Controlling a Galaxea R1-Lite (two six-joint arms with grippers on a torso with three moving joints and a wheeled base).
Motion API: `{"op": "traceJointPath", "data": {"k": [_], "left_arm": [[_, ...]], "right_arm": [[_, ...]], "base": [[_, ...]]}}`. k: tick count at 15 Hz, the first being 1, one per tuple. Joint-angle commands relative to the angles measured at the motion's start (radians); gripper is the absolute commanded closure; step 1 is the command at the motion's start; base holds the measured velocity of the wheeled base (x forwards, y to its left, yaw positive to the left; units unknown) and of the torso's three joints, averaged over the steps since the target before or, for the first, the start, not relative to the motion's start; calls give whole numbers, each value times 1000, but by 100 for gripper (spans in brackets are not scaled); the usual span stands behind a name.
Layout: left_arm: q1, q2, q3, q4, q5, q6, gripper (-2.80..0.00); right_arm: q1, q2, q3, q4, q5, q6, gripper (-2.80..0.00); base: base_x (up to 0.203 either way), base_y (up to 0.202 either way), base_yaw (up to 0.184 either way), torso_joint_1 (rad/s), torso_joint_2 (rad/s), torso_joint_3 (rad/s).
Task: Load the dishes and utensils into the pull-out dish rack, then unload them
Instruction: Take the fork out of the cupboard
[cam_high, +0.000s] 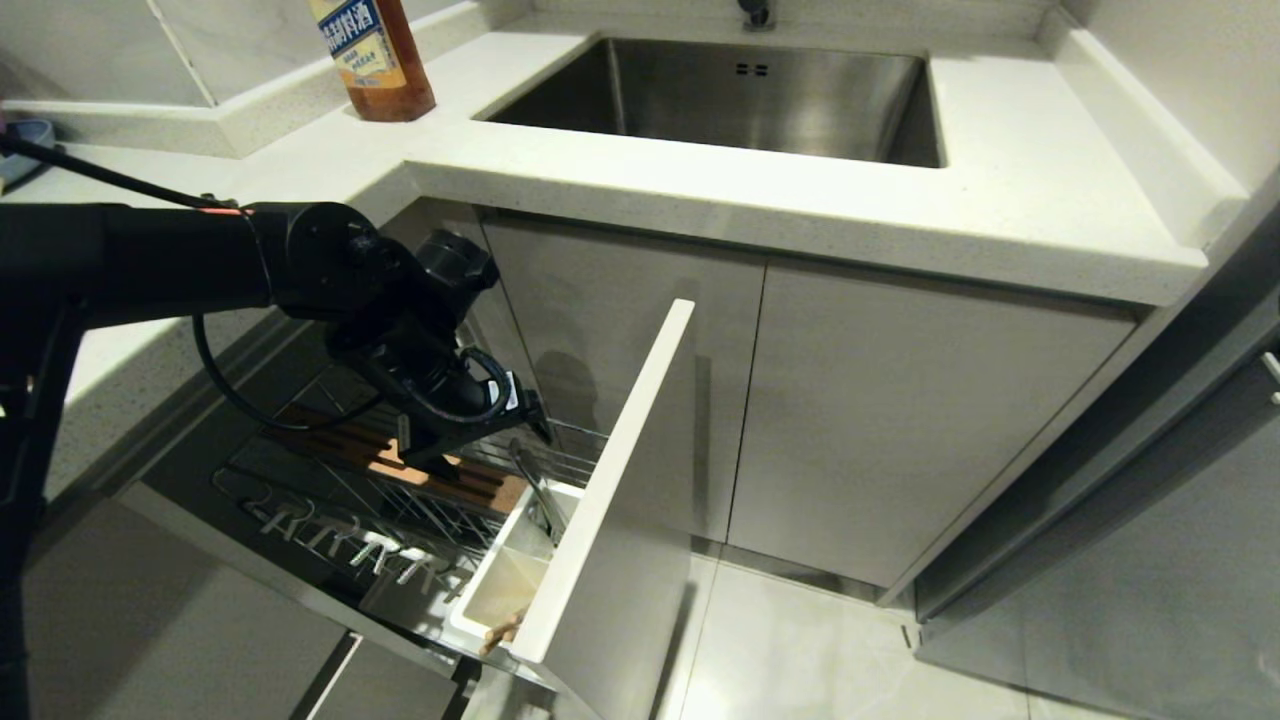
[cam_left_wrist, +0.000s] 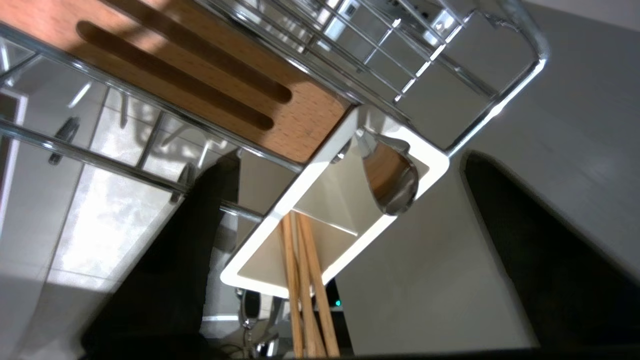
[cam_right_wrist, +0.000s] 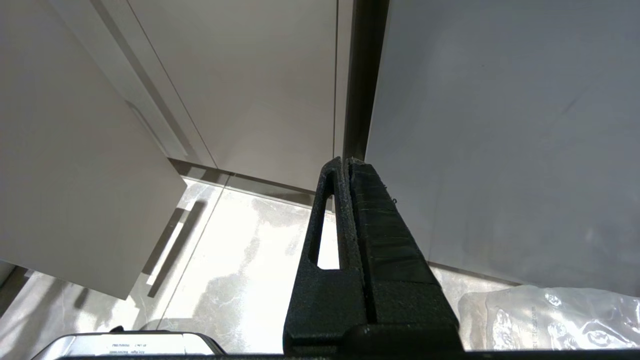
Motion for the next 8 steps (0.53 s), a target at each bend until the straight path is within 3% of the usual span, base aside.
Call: {"op": "traceJointPath", "data": {"k": [1, 8], "left_arm": [[0, -2, 3, 5, 0, -4, 0], [-2, -21, 9, 6, -1, -7, 0]], "right_arm": [[0, 0, 2, 0, 0, 0, 0], [0, 0, 2, 0, 0, 0, 0]], "base": [[0, 0, 0, 0, 0, 0], [0, 0, 0, 0, 0, 0]]}}
